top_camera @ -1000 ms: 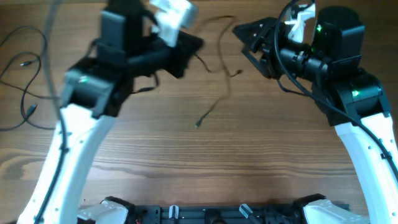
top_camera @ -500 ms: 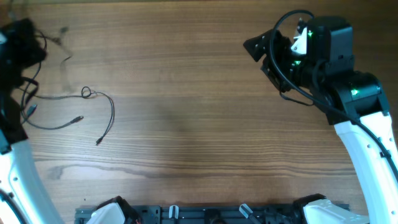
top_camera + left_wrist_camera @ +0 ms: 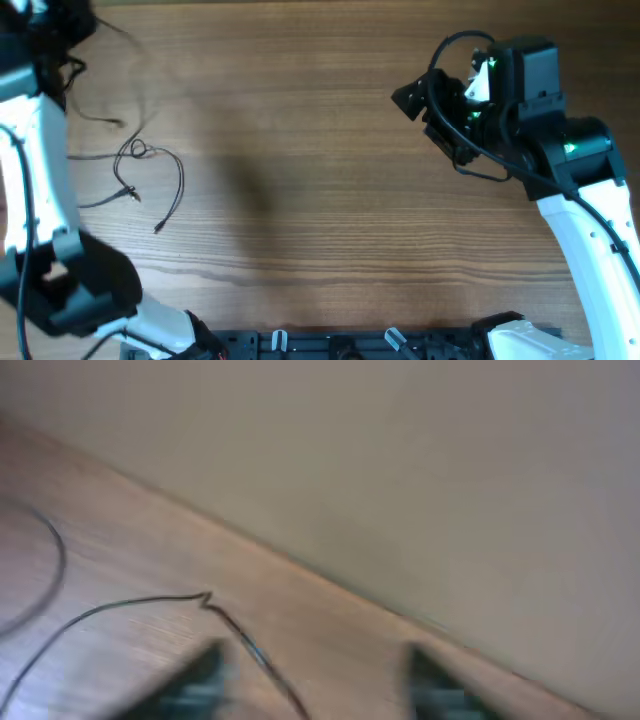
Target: Untangle cables
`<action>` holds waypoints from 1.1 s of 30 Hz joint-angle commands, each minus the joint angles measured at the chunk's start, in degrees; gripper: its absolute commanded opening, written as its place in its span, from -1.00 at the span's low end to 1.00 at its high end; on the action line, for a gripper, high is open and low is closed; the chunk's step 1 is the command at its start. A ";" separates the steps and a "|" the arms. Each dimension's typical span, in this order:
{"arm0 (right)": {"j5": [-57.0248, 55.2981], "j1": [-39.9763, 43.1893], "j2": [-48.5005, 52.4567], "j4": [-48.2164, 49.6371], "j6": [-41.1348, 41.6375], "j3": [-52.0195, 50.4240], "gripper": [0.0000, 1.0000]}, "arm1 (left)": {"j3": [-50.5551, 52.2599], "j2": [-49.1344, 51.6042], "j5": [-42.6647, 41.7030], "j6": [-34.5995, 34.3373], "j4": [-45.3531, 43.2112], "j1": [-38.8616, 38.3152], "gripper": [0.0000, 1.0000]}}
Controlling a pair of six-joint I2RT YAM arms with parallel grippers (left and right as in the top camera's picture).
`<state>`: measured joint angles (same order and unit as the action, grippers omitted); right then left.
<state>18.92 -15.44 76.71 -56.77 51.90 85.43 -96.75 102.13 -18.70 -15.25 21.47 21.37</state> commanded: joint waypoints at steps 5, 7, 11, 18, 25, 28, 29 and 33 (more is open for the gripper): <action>1.84 -0.09 0.46 -0.46 -11.74 -0.04 0.90 | 0.00 -2.40 -0.94 -0.70 2.91 -2.67 1.00; 4.70 -0.09 0.44 -1.22 -20.28 -0.04 0.90 | 0.00 -5.31 -1.90 -0.90 4.28 -2.69 1.00; 6.43 -0.13 0.31 -4.52 -32.98 -0.02 0.99 | 0.00 -14.73 -7.28 -2.40 14.69 -2.69 1.00; 4.81 -2.03 -3.19 -8.74 -39.76 0.09 0.99 | 0.00 -23.91 -7.17 -2.05 35.06 -2.73 1.00; -4.46 -7.23 -12.72 -12.98 -39.87 0.13 0.99 | 0.00 -24.24 -2.64 -1.09 46.14 -2.73 0.99; -8.90 -7.96 -17.62 -14.86 -39.71 0.13 1.00 | 0.00 -24.24 -2.64 -1.09 46.49 -2.73 1.00; -8.92 -7.96 -19.02 -14.99 -39.71 0.13 0.99 | 0.00 -24.24 -2.64 -1.09 46.49 -2.73 1.00; -10.62 -7.96 -23.45 -16.46 -39.30 0.13 1.00 | 0.00 -24.22 -2.64 -1.09 46.49 -2.73 1.00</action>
<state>12.71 -23.11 56.49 -72.23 13.28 85.34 -96.90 77.91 -22.09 -17.06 67.96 18.79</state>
